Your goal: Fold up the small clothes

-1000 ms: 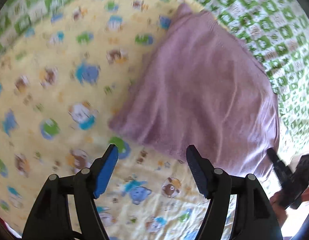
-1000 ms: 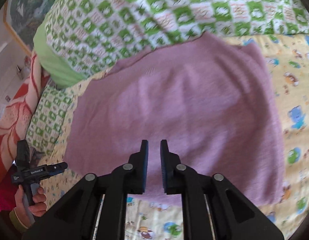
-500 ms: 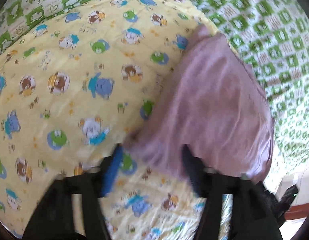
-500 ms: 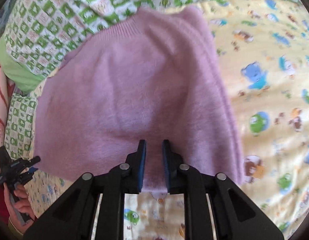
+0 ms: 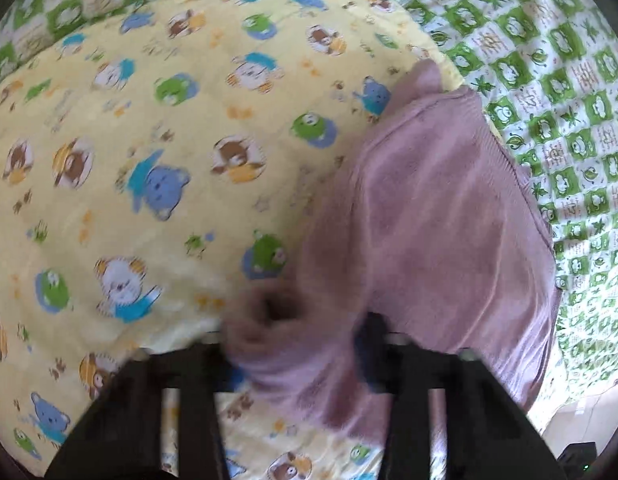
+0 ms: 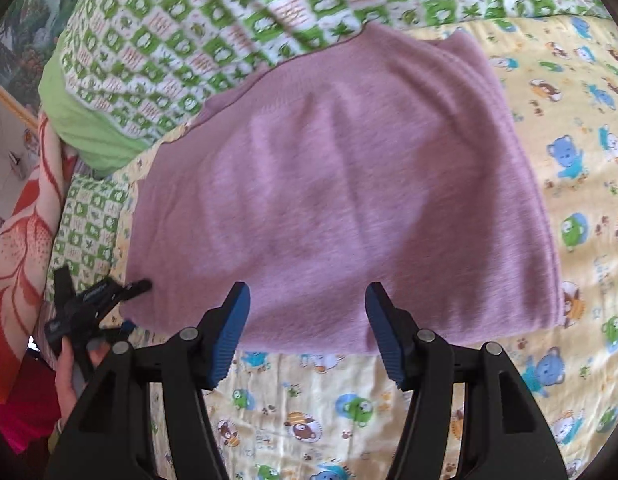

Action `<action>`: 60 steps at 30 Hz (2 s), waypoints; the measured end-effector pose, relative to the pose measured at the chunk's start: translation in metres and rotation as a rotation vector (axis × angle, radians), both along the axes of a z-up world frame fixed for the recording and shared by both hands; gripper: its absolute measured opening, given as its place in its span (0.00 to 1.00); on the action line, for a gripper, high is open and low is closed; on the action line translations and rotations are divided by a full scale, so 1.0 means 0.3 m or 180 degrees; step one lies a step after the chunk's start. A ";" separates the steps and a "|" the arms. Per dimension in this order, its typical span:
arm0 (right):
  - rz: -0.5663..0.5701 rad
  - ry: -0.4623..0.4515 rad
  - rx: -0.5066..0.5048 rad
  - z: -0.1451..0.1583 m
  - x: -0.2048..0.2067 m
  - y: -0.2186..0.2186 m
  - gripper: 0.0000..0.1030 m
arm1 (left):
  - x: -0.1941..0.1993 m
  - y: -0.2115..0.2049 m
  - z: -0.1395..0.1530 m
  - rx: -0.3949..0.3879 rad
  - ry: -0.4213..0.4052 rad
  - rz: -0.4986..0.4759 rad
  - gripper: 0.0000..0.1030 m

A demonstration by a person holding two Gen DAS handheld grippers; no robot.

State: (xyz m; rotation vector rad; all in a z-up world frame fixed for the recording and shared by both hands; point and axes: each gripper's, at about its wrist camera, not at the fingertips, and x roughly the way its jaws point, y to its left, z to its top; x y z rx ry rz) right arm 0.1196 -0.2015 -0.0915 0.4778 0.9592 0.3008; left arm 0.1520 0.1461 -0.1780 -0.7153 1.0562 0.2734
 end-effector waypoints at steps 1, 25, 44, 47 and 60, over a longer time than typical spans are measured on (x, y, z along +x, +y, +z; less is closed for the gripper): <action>0.0008 0.0011 0.0017 -0.002 0.004 0.000 0.59 | -0.014 0.016 0.012 0.0017 -0.0038 -0.0049 0.19; 0.0831 -0.0323 0.0126 0.188 0.477 0.021 0.61 | 0.060 -0.816 0.149 0.0526 -0.0657 -0.2199 0.08; 0.0836 -0.0708 0.0400 0.418 0.438 -0.047 0.14 | -0.047 -0.953 0.422 0.0233 -0.1251 -0.2947 0.09; 0.0576 -0.0579 0.0159 0.355 0.424 -0.184 0.14 | -0.037 -1.048 0.344 0.0311 -0.1127 -0.3180 0.09; 0.0117 -0.0300 0.0145 0.077 0.423 -0.405 0.14 | 0.032 -1.098 0.123 0.0259 -0.0645 -0.3591 0.09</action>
